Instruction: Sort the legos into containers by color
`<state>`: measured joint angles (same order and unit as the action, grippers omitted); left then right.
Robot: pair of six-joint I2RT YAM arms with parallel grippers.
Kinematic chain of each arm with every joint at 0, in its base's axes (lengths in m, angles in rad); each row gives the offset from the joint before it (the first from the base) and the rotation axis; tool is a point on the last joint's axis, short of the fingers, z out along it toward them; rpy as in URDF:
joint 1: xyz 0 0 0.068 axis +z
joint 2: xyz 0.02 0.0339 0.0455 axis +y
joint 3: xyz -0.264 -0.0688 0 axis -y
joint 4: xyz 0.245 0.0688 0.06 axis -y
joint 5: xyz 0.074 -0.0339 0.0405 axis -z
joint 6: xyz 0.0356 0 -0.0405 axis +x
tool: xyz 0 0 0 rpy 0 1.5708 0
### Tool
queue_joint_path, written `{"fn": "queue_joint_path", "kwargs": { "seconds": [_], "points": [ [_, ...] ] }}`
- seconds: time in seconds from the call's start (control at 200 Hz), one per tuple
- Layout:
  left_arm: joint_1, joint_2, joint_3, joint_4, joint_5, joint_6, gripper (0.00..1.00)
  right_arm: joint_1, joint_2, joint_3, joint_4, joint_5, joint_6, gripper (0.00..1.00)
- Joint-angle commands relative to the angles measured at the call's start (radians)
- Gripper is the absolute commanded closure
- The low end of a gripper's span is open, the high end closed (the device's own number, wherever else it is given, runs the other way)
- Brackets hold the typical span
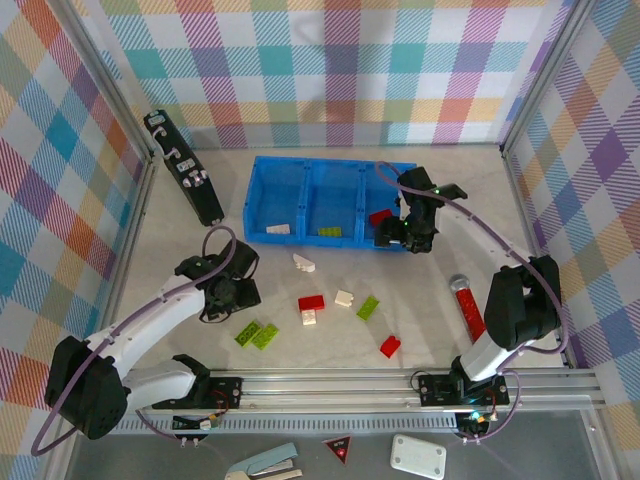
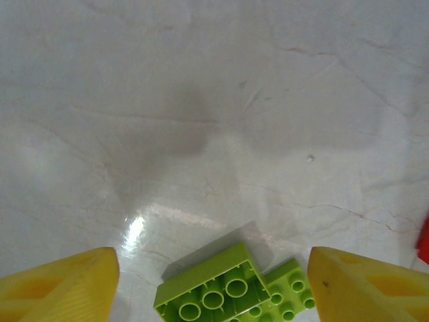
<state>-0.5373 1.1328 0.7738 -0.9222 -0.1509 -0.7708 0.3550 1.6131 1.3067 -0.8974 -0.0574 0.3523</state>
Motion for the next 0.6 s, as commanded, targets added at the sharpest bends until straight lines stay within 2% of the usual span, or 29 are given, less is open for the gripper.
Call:
{"fn": "queue_joint_path", "kwargs": {
  "seconds": [0.0,0.145,0.29,0.595],
  "points": [
    [-0.021,-0.032,-0.040,0.010,-0.001,-0.122,0.21,0.007,-0.037,-0.033,0.040,-0.033,-0.029,0.23],
    [-0.033,-0.037,-0.107,0.063,0.038,-0.218,0.16,0.007,-0.017,-0.058,0.071,-0.060,-0.048,0.23],
    [-0.049,-0.026,-0.145,0.056,0.023,-0.307,0.11,0.007,0.000,-0.065,0.094,-0.082,-0.059,0.23],
    [-0.123,-0.004,-0.185,0.121,0.037,-0.406,0.09,0.007,-0.013,-0.072,0.117,-0.141,-0.056,0.24]
  ]
}}
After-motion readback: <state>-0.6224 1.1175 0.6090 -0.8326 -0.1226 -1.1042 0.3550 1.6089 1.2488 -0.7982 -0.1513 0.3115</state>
